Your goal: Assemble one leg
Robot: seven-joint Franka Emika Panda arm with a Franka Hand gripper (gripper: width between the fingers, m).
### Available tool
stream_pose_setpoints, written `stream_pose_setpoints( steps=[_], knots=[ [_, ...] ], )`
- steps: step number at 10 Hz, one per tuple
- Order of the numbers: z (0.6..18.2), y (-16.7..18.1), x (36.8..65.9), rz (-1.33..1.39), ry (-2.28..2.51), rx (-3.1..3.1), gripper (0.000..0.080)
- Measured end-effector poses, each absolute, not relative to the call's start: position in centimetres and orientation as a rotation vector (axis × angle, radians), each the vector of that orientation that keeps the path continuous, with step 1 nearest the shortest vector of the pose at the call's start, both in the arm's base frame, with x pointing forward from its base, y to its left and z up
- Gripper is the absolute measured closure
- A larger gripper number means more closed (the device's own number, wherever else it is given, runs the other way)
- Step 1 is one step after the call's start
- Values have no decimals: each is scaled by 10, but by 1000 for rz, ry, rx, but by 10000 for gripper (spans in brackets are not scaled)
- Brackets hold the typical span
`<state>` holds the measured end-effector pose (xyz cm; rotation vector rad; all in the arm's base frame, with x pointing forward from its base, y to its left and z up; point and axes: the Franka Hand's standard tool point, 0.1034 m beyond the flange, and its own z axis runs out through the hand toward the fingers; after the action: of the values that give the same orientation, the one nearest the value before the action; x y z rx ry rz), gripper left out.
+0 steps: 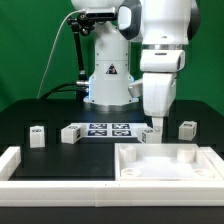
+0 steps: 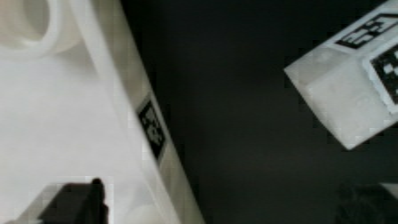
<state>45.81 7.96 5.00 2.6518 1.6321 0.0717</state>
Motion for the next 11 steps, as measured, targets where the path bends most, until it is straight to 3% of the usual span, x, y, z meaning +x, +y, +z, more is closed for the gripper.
stream_pose_setpoints(
  steps=[3, 7, 11],
  knots=[
    [46, 93, 434, 131, 1095, 2949, 150],
    [45, 100, 435, 147, 678, 3101, 151],
    [42, 104, 410, 143, -310, 3209, 151]
  ],
)
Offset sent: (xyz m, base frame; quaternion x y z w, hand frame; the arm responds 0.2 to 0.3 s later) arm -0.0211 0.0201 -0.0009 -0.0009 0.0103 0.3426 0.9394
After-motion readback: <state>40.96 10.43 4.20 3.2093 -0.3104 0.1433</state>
